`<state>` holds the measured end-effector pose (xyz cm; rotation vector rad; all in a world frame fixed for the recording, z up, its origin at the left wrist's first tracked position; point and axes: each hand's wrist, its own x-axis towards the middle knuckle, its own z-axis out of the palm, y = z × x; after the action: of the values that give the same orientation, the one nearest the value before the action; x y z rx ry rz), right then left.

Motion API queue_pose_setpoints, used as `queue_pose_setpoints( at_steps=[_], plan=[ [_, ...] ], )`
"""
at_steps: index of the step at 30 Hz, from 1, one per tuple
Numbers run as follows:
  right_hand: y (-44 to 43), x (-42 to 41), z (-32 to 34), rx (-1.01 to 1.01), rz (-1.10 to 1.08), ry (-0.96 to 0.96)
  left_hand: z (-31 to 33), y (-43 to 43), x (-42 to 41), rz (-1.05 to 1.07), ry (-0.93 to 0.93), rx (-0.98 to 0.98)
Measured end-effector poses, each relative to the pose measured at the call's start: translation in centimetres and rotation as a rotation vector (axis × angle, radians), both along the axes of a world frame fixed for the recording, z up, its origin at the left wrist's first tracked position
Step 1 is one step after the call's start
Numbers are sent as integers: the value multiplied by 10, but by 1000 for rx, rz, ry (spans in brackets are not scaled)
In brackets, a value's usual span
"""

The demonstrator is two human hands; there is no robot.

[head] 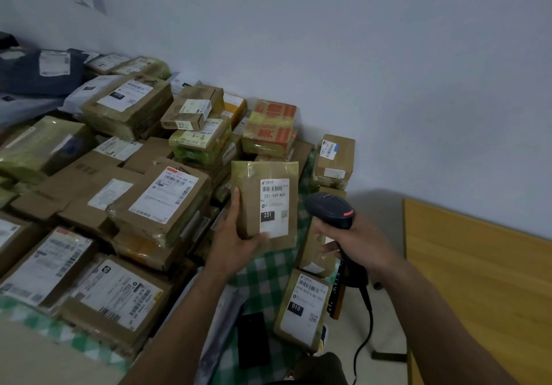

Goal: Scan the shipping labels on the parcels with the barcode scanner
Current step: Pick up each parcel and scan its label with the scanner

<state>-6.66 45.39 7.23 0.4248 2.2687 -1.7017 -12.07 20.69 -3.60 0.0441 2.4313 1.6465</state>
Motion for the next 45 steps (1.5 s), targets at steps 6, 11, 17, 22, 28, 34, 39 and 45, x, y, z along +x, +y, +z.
queue_pose_setpoints(
  at_steps=[6,11,17,22,28,34,39,45],
  plan=[
    [4,0,-26,114,-3,-31,-9,-19,10,-187,-217,-106],
    [6,0,-60,182,-22,-49,-20,-14,1,-260,-321,-176],
    [5,-4,-88,236,40,-115,-17,-15,-9,-303,-420,-173],
    [10,-12,-98,276,37,-152,-28,-29,-16,-352,-497,-209],
    [11,-17,-102,292,69,-173,-42,-18,-14,-418,-600,-210],
    [13,-18,-106,299,84,-177,-65,-6,-19,-354,-624,-173],
    [14,-19,-109,302,99,-162,-87,9,-17,-341,-545,-237],
    [18,-23,-117,325,51,-155,-83,36,-39,-103,-124,-346]
  ],
)
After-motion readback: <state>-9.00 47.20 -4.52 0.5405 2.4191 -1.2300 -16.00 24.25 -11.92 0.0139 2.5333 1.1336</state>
